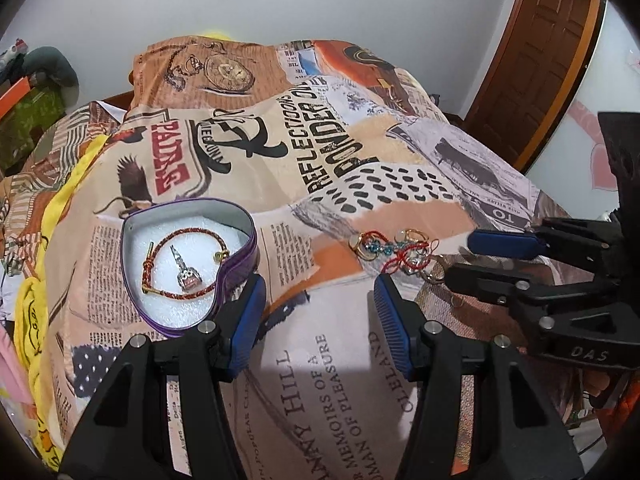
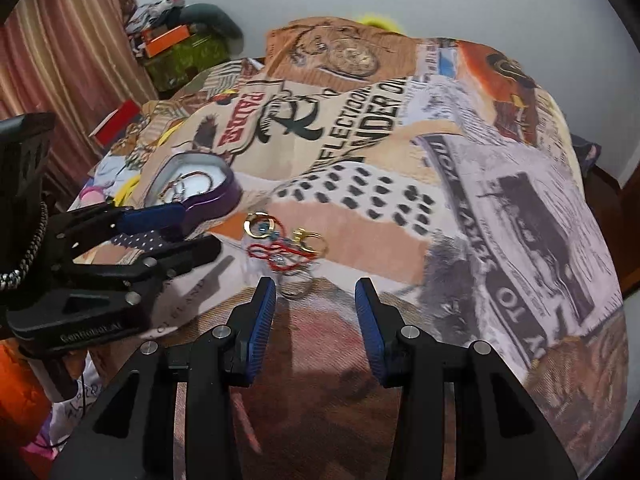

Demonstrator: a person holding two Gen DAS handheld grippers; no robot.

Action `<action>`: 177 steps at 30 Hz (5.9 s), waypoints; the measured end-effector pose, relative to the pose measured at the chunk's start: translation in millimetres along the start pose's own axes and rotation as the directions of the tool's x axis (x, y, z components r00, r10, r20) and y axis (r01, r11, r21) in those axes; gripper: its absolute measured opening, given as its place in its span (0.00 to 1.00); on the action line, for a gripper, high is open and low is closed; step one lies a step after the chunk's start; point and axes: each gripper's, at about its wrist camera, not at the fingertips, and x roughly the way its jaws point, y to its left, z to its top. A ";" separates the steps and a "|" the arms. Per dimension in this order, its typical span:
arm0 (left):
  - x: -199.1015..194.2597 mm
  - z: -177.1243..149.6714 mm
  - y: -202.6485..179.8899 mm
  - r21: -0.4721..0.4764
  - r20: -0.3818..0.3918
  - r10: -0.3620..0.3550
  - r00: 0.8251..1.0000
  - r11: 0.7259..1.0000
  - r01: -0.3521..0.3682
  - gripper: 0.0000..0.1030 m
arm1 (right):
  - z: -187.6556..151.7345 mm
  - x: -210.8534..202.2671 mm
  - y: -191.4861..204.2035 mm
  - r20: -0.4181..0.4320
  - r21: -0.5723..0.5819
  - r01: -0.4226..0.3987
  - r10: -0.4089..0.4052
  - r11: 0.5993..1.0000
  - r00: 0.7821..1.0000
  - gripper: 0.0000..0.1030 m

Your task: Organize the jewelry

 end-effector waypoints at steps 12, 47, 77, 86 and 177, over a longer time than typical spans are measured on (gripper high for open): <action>-3.3 -4.4 -4.2 0.030 0.012 -0.007 1.000 1.000 0.007 0.54 | -4.9 4.5 -8.0 -0.031 -0.003 0.019 -0.019 1.000 0.999 0.34; 23.9 11.0 -48.0 -0.058 -0.095 -0.149 0.984 0.988 0.144 0.26 | -19.7 -23.4 -33.4 0.080 0.066 0.041 -0.046 0.997 0.996 0.19; -51.7 14.9 -40.9 0.080 0.098 -0.001 0.995 0.997 -0.007 0.00 | -6.1 -43.5 -15.3 0.156 0.056 0.000 -0.009 0.998 0.988 0.19; -68.9 24.2 -11.0 0.033 0.157 0.049 0.986 0.998 -0.055 0.00 | 11.2 -41.6 7.9 0.185 0.019 -0.038 0.034 0.999 0.982 0.19; -38.8 1.3 114.1 -0.089 0.053 0.194 0.980 0.978 -0.189 0.39 | 82.4 72.4 98.5 -0.056 -0.178 -0.074 0.065 0.981 0.996 0.20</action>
